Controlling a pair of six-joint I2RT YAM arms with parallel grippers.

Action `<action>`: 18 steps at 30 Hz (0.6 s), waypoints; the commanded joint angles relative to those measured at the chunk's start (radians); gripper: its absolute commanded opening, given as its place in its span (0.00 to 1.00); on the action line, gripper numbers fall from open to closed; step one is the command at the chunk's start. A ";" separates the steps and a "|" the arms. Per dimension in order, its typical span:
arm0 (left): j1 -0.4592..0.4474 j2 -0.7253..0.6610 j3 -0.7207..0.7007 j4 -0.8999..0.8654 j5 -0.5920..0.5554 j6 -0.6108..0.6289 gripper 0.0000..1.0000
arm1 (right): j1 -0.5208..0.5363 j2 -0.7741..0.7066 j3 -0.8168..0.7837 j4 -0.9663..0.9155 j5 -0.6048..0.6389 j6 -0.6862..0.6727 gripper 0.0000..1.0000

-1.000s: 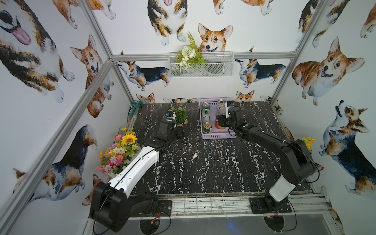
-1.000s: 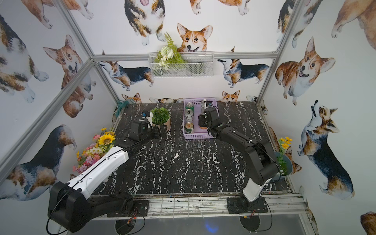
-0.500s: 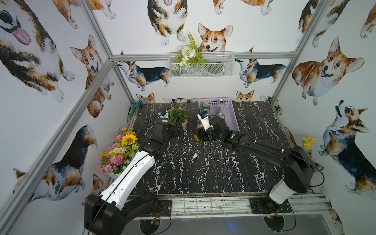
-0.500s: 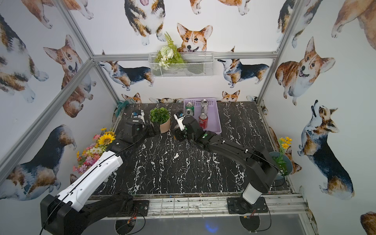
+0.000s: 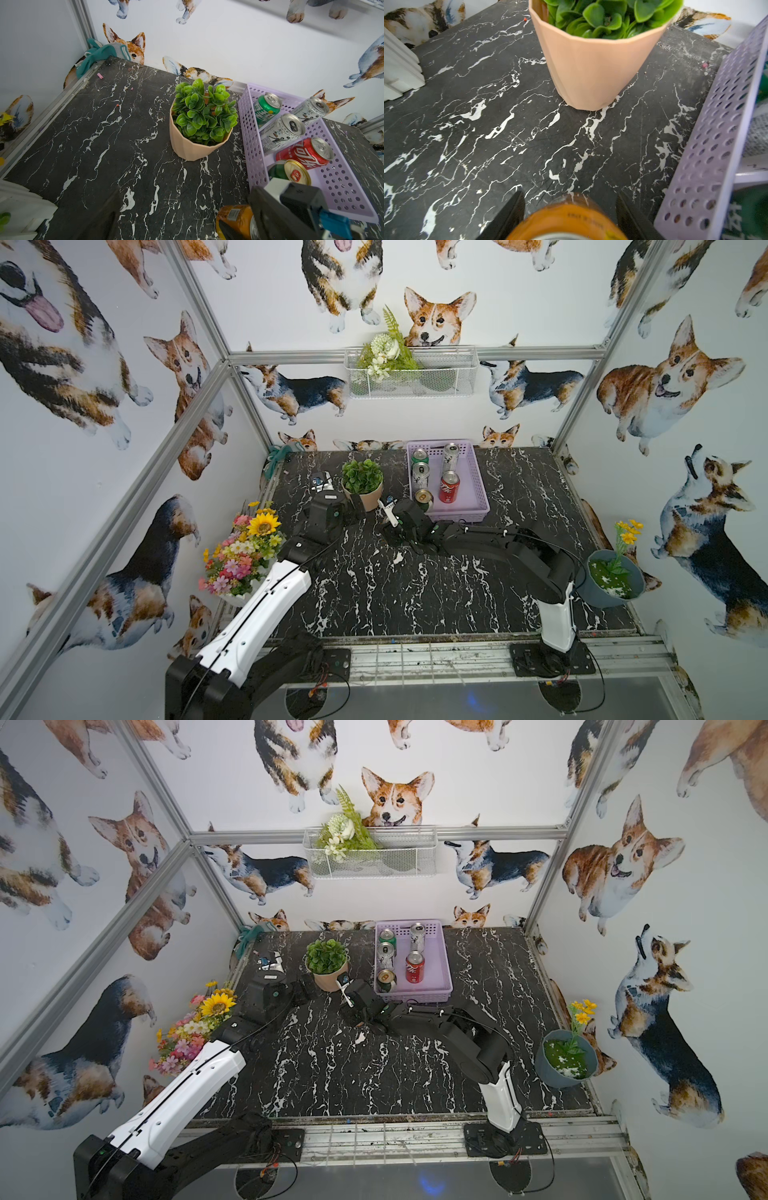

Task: Take out the drinks from the basket
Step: Place the drink at the center of the board.

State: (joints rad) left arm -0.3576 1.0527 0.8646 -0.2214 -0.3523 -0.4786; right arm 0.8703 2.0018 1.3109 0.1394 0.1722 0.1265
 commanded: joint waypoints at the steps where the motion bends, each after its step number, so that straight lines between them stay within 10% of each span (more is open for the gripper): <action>1: 0.002 0.012 0.010 0.014 0.006 0.005 1.00 | 0.009 0.011 0.012 0.109 0.018 0.022 0.07; 12: 0.002 0.019 0.010 0.017 0.027 0.009 1.00 | 0.015 0.000 -0.021 0.100 0.019 0.045 1.00; 18: 0.002 0.030 0.007 0.022 0.047 0.009 1.00 | 0.015 -0.027 -0.012 0.102 0.057 0.041 1.00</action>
State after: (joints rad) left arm -0.3576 1.0775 0.8658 -0.2211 -0.3244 -0.4782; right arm 0.8837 1.9991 1.2915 0.1967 0.1955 0.1581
